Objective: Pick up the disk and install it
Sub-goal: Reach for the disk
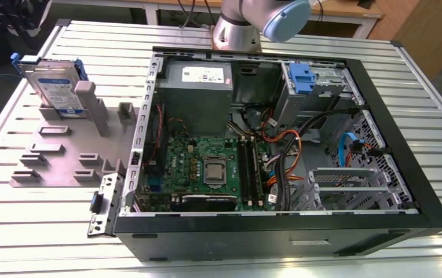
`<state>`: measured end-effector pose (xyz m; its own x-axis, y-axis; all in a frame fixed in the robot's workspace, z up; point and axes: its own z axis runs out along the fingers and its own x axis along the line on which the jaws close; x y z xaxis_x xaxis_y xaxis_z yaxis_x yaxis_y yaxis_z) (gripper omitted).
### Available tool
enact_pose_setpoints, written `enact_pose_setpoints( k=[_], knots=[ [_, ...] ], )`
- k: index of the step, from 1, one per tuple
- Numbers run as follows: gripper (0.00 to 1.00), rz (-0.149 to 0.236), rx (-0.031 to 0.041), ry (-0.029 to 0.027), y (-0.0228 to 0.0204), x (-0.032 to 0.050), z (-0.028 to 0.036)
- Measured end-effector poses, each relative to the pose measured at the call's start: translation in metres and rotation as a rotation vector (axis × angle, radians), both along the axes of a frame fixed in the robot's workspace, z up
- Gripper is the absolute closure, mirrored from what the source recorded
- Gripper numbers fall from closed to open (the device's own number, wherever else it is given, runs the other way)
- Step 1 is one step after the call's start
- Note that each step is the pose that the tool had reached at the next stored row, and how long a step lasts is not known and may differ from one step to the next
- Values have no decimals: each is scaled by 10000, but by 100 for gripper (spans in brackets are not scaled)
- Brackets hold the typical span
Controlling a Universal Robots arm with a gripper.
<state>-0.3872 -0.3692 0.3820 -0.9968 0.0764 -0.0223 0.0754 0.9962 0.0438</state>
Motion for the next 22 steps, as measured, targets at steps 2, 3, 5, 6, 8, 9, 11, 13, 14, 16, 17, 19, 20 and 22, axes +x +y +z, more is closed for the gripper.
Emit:
enact_pose_setpoints(
  k=[2,3,5,6,8,9,11,13,14,16,17,19,20,22],
  knots=[
    [89,-1,1,-1,2,-22,-1],
    [89,0,0,0,3,-31,-1],
    [89,1,1,-1,3,-39,-1],
    [89,2,1,-1,3,-39,-1],
    [89,0,1,-1,3,-42,-1],
    [89,1,1,-1,3,-42,-2],
    [89,0,1,-1,3,-42,-1],
    [89,0,1,-1,3,-43,-1],
    [89,0,1,0,3,-43,-1],
    [89,0,1,-1,4,-44,-1],
    [89,-1,1,-1,6,-45,-2],
    [89,-1,1,-2,21,-53,-3],
    [89,0,1,-1,35,-60,-4],
    [89,1,2,-2,61,-86,-10]
  ],
)
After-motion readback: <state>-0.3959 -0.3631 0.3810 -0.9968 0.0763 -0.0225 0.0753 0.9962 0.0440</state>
